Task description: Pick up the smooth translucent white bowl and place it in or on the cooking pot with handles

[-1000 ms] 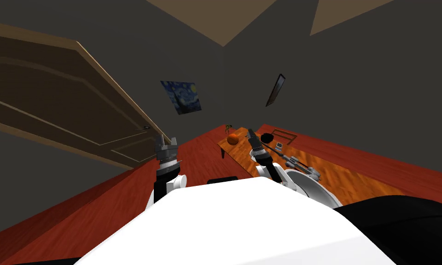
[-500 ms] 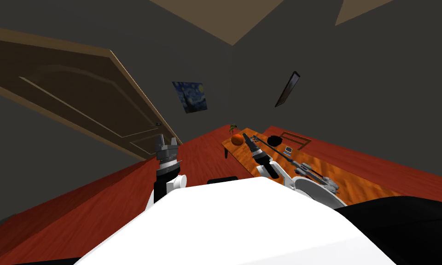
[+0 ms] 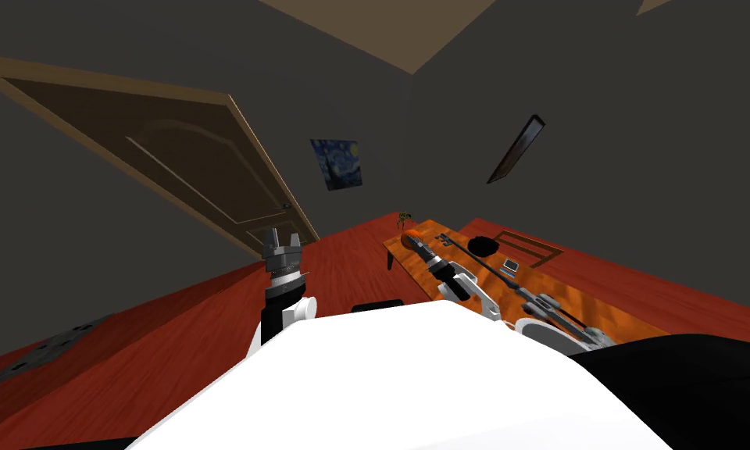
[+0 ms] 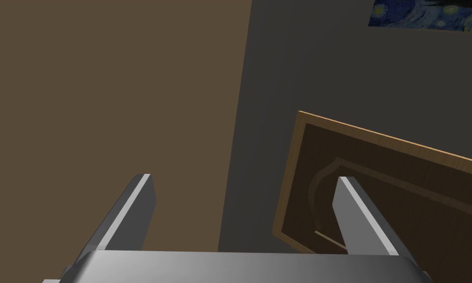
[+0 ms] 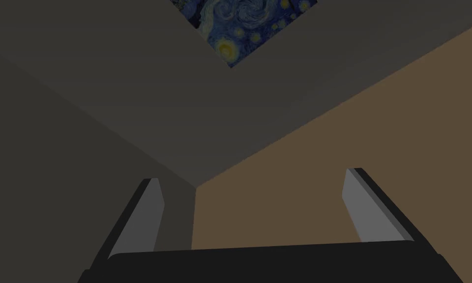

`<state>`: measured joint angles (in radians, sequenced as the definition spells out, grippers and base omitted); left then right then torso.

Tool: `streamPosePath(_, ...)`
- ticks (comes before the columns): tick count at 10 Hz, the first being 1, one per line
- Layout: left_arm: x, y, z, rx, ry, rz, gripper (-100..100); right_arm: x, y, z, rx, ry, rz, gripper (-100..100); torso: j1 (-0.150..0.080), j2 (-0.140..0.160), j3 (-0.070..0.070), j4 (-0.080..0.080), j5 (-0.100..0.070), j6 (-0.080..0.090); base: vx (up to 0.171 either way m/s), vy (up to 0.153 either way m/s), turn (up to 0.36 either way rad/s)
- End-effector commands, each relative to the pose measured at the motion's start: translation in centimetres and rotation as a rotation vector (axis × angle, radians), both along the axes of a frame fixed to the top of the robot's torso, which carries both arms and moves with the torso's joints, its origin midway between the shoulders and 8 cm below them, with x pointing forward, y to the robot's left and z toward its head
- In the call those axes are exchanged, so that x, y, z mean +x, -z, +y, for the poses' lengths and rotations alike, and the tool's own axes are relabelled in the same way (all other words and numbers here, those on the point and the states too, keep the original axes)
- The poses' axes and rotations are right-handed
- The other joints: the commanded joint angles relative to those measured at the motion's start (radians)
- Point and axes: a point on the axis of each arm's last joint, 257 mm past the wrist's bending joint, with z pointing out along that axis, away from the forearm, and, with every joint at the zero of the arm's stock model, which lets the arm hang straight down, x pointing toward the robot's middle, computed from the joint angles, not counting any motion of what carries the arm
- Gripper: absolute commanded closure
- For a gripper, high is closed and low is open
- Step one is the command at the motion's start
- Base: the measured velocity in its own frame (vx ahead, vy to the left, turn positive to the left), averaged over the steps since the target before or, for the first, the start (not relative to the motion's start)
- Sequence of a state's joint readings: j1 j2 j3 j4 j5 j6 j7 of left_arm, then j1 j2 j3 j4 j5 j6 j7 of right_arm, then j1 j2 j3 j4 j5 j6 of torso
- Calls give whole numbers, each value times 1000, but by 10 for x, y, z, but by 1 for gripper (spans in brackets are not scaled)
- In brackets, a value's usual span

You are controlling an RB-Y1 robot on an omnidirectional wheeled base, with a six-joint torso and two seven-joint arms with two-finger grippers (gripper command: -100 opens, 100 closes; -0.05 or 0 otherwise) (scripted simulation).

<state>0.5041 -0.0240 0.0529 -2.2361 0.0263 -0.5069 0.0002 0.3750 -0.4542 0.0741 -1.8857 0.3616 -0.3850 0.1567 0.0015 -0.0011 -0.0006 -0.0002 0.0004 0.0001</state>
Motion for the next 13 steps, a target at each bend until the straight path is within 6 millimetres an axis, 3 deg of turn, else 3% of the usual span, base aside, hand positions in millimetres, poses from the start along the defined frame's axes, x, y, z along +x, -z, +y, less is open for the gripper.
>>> streamPosePath(1, 0, 0, 0, 0, 0, 0, 0, 3, 27, -10, -113, 5, 46, -100, 0, 0, 0, 0, 0, 0, 26, 28, 207)
streamPosePath(2, 0, 0, 0, 0, 0, 0, 0, 3, 35, -14, -118, 11, 61, -100, 0, -1, 0, 0, 0, 0, 25, 16, 47)
streamPosePath(4, 0, 0, 0, 0, 0, 0, 0, 1, 73, -31, -258, 16, 126, -100, -1, 0, 0, 0, 0, 0, 26, 23, 132)
streamPosePath(5, 0, 0, 0, 0, 0, 0, 0, 0, 79, -34, -260, 22, 139, -100, 0, -1, 0, 0, 0, 0, 32, 14, 61)
streamPosePath(7, 0, 0, 0, 0, 0, 0, 0, -8, 118, -57, -400, 25, 211, -100, -1, -1, -1, 0, 0, 1, 48, 16, 116)
streamPosePath(13, 0, 0, 0, 0, 0, 0, 0, -36, 185, -107, -613, 30, 352, -100, -1, -1, 0, 0, 0, 1, 37, 10, 41)
